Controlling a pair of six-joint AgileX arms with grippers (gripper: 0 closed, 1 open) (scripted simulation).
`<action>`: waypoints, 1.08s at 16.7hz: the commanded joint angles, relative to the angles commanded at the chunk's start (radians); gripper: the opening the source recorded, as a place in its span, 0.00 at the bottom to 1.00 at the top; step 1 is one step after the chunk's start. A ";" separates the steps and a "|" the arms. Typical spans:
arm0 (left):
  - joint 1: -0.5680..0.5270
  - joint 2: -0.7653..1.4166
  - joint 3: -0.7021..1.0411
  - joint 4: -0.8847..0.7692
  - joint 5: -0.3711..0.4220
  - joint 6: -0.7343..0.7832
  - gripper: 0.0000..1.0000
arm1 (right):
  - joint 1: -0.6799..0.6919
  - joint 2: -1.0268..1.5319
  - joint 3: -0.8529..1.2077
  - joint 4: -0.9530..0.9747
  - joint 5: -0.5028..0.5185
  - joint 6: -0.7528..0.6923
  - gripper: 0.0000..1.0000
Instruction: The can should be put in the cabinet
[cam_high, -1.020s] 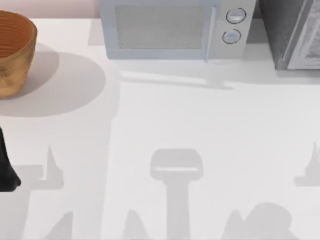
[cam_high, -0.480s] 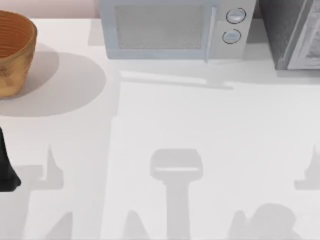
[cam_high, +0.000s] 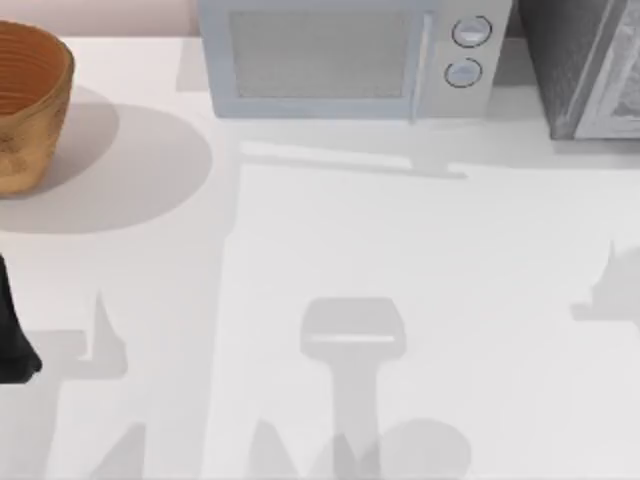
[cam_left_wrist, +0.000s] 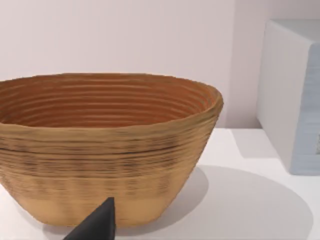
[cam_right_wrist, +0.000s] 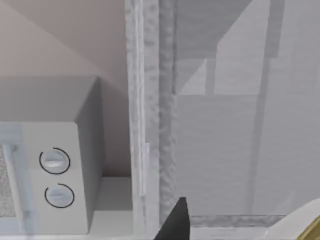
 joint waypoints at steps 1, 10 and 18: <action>0.000 0.000 0.000 0.000 0.000 0.000 1.00 | 0.009 0.066 0.083 -0.021 0.010 0.001 0.00; 0.000 0.000 0.000 0.000 0.000 0.000 1.00 | 0.098 0.679 0.888 -0.220 0.098 0.010 0.00; 0.000 0.000 0.000 0.000 0.000 0.000 1.00 | 0.143 0.977 1.301 -0.315 0.140 0.012 0.00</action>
